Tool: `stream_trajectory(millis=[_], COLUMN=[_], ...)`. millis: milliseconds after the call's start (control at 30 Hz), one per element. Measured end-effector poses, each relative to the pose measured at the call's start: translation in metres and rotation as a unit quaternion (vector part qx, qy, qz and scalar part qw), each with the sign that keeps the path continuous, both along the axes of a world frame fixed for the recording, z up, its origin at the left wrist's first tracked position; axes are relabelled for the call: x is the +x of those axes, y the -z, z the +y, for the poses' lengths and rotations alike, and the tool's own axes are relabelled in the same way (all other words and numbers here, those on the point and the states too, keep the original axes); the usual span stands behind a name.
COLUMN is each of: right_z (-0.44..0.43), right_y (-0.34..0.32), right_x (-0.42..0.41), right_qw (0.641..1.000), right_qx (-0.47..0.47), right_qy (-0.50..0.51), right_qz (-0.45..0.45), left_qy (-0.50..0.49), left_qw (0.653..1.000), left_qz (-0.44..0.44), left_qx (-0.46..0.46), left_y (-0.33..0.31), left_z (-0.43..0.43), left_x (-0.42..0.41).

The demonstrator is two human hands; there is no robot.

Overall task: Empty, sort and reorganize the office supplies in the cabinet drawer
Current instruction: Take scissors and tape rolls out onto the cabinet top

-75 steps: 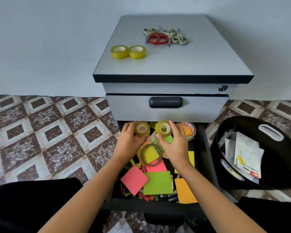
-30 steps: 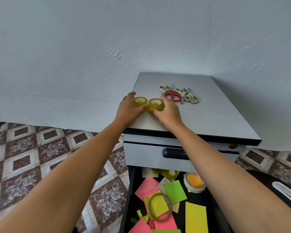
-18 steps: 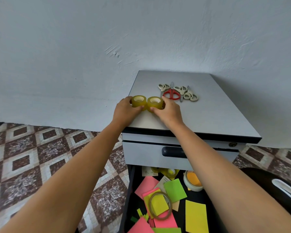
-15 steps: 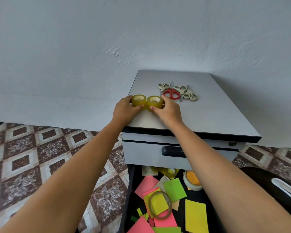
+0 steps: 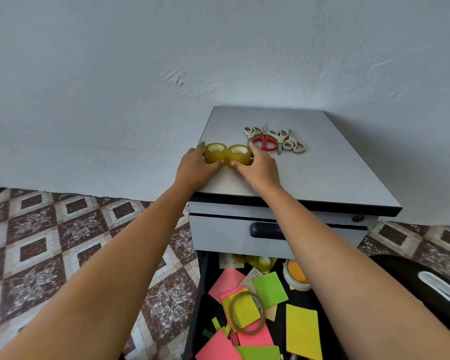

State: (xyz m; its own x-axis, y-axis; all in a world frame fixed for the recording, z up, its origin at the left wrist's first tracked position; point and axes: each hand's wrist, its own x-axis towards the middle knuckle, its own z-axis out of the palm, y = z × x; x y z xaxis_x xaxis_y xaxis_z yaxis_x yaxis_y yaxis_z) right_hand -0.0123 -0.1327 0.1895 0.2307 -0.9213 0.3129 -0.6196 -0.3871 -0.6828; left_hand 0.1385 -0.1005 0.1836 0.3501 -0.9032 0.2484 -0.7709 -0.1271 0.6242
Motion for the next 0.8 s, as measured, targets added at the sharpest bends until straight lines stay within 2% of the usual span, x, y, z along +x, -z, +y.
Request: stream_trajectory(millis=[167,367,467,633,800], right_z=[0.004,0.043,0.078,0.124,0.153], right_y=[-0.001,-0.009,0.000,0.036,0.082], right_x=[-0.004,-0.032,-0.051,-0.083,-0.105], right_qw=[0.998,0.989,0.984,0.983,0.990], right_qx=[-0.001,-0.013,-0.019,-0.032,-0.021], right_qy=[0.007,-0.023,-0.045,-0.052,-0.051], right_qz=[-0.061,-0.144,-0.171,-0.174,-0.129], left_qy=[-0.001,0.011,0.032,0.076,0.098], left_qw=[0.996,0.993,0.984,0.978,0.982], left_qz=[0.083,0.066,0.093,0.096,0.109], left_qx=[-0.017,-0.099,-0.146,-0.171,-0.116], left_y=[-0.011,-0.012,-0.003,0.030,0.082], left_z=[0.012,0.060,0.092,0.136,0.161], left_x=[-0.004,-0.029,-0.050,-0.081,-0.098])
